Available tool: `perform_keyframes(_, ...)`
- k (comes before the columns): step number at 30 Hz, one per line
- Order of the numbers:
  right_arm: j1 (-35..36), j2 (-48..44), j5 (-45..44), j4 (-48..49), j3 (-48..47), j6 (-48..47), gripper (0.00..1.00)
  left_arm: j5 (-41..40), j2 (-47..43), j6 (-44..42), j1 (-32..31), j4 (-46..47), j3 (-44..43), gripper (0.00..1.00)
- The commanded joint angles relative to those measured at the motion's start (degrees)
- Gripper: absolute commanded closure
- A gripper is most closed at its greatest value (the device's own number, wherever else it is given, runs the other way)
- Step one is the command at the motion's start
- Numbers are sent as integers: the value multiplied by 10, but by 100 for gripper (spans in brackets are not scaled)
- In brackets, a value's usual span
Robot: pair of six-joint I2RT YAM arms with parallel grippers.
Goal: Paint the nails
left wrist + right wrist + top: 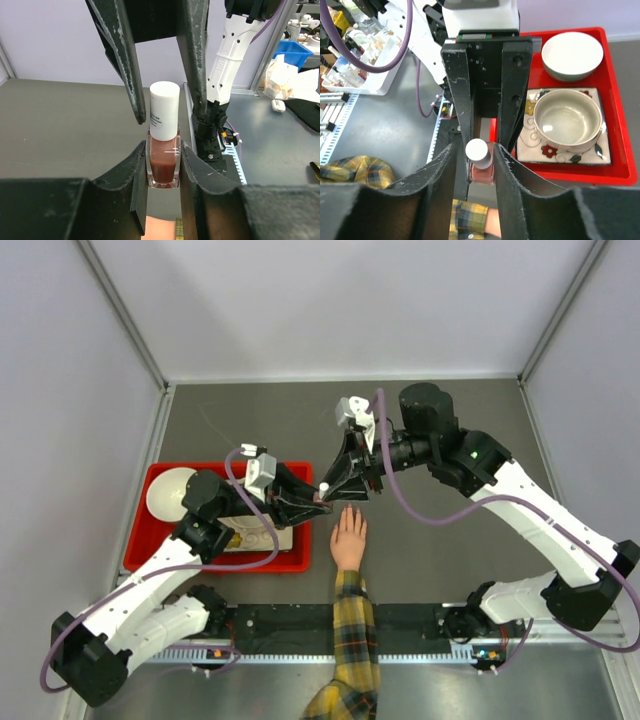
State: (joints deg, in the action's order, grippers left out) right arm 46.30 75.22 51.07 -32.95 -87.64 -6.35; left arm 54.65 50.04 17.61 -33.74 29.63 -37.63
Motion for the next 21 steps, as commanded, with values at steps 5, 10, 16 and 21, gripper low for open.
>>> perform_keyframes(5,-3,3,-4,66,14,27,80,-31,-7,-14,-1,18,-23,100)
perform_keyframes(10,35,4,-110,72,24,34,100,-114,-24,-55,-1,-34,-22,100)
perform_keyframes(16,154,-10,-608,160,90,117,100,-340,-58,-116,0,-96,-17,100)
perform_keyframes(21,283,65,-1010,64,37,372,100,-464,-83,-153,-1,-120,-10,100)
